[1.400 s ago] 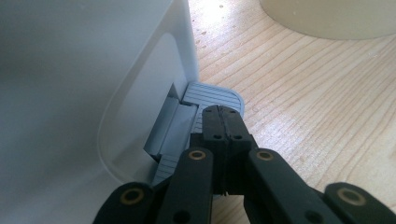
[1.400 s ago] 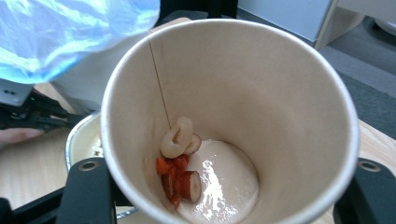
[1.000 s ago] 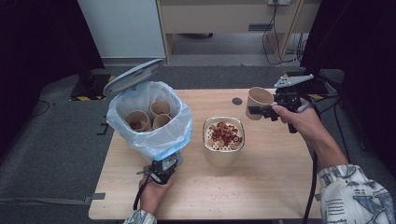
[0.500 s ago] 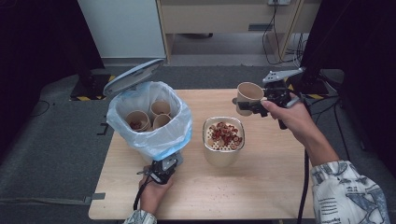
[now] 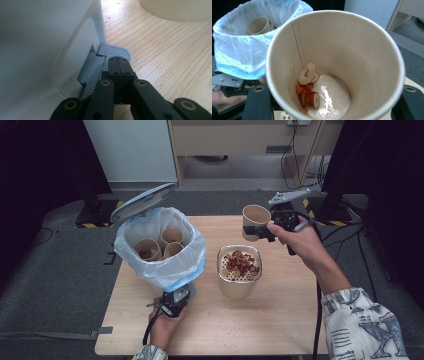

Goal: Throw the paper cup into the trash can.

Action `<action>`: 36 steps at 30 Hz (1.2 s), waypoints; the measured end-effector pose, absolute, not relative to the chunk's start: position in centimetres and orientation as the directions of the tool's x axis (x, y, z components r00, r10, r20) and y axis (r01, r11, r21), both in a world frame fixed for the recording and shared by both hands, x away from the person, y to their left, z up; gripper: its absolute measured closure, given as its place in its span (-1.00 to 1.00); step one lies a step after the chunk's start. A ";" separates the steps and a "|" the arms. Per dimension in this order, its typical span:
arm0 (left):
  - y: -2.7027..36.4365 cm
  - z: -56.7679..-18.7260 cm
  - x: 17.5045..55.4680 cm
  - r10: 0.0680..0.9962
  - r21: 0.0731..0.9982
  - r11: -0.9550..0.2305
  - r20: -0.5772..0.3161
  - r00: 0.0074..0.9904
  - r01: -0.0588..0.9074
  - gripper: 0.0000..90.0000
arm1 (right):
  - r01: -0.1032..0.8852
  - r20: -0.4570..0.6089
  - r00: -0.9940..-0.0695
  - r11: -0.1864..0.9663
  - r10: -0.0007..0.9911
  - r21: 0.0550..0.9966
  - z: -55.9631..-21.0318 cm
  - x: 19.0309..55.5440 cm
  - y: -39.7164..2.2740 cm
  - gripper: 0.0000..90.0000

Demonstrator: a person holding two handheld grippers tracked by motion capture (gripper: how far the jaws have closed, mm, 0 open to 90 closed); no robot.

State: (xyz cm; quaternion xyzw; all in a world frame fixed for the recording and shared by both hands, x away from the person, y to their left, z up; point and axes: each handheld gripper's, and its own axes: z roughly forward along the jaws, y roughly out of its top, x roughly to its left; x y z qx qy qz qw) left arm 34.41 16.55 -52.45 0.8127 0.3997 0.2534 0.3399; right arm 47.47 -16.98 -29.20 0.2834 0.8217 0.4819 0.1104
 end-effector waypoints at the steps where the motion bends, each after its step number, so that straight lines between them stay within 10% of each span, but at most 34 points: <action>1: 16.6 -52.4 34.4 0.822 0.755 -0.449 0.139 0.553 0.478 0.98 | 0.358 0.097 -0.819 0.371 0.566 0.857 -29.0 47.5 -16.3 -0.27; 36: 16.6 -52.4 34.5 0.820 0.754 -0.450 0.137 0.555 0.478 0.98 | 0.299 0.063 -0.860 0.401 0.506 0.866 -26.3 47.4 -7.3 -0.27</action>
